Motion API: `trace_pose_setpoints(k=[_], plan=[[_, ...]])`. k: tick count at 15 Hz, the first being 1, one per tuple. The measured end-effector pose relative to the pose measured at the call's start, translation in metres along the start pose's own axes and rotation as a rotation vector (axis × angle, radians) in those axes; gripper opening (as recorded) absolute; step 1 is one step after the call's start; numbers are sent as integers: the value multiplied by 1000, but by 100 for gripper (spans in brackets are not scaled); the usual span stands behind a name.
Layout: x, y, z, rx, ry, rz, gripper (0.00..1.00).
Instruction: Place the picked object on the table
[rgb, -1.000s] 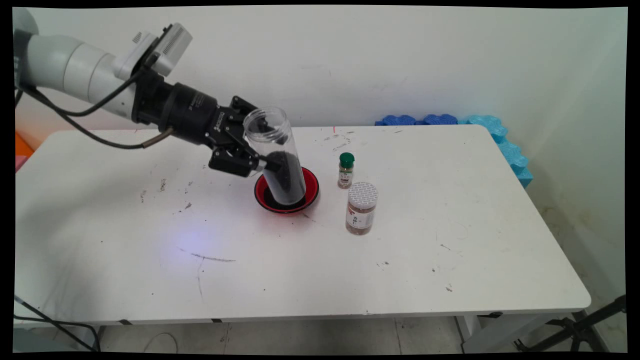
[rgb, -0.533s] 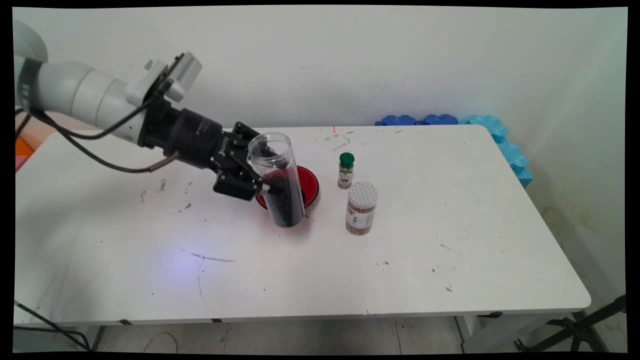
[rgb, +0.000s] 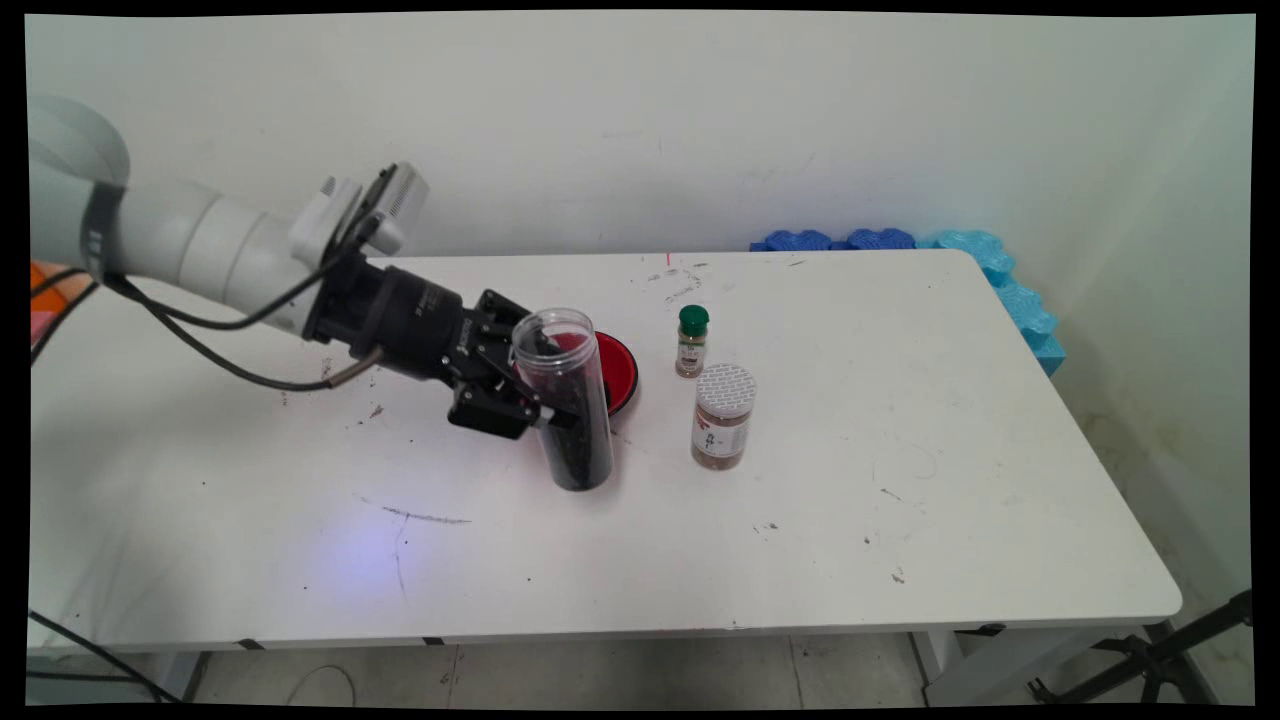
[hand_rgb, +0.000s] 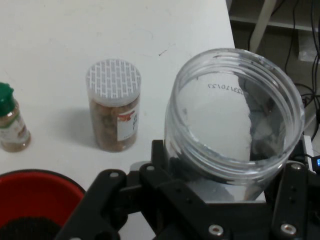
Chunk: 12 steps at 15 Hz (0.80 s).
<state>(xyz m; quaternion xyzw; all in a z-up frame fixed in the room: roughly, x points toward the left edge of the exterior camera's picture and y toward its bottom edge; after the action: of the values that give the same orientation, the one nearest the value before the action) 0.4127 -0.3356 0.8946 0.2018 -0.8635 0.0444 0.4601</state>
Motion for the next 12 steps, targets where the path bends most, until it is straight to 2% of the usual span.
trace_pose_setpoints(k=[12], plan=[[-37,8,35,12,-3,-42,0]])
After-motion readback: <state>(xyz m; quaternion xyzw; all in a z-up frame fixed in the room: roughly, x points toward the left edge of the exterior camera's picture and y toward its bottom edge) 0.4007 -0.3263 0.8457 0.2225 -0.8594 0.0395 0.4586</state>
